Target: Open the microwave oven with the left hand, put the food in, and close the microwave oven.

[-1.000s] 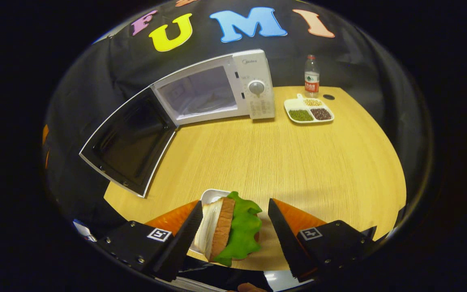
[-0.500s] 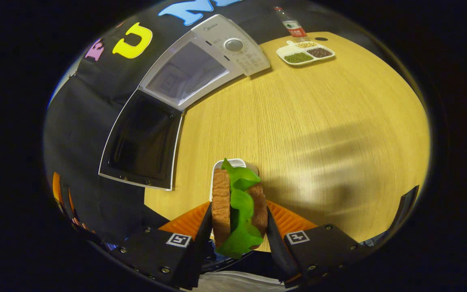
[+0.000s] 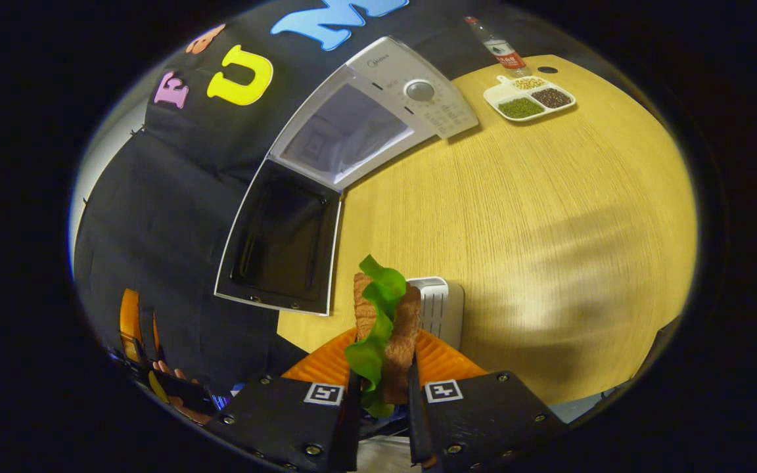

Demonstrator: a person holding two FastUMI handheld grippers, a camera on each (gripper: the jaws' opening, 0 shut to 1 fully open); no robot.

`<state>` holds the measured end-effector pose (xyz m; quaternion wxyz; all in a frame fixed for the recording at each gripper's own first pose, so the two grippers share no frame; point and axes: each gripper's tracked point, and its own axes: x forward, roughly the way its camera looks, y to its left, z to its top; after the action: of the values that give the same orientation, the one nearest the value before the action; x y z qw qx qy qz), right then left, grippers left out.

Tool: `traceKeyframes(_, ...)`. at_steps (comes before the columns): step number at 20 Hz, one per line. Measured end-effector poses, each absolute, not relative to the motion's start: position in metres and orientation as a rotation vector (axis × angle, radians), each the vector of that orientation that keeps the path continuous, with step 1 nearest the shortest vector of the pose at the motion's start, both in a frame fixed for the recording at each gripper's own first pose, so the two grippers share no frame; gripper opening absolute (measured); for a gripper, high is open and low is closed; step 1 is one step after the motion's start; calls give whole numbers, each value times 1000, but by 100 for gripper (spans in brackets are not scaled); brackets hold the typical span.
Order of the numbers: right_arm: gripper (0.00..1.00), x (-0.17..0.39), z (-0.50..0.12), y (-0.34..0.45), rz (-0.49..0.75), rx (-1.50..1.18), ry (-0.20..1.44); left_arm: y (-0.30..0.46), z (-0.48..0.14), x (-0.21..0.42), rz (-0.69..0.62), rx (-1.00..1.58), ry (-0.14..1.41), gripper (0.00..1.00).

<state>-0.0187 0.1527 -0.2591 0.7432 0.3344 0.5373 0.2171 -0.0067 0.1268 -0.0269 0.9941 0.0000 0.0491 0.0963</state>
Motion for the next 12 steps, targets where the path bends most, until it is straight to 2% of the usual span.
traceKeyframes(5,30,27,-240,177,445,769,1070,146,-33,24,161,-44,97,96)
traceKeyframes(12,30,91,-244,221,343,786,921,210,-42,56,184,-32,104,96)
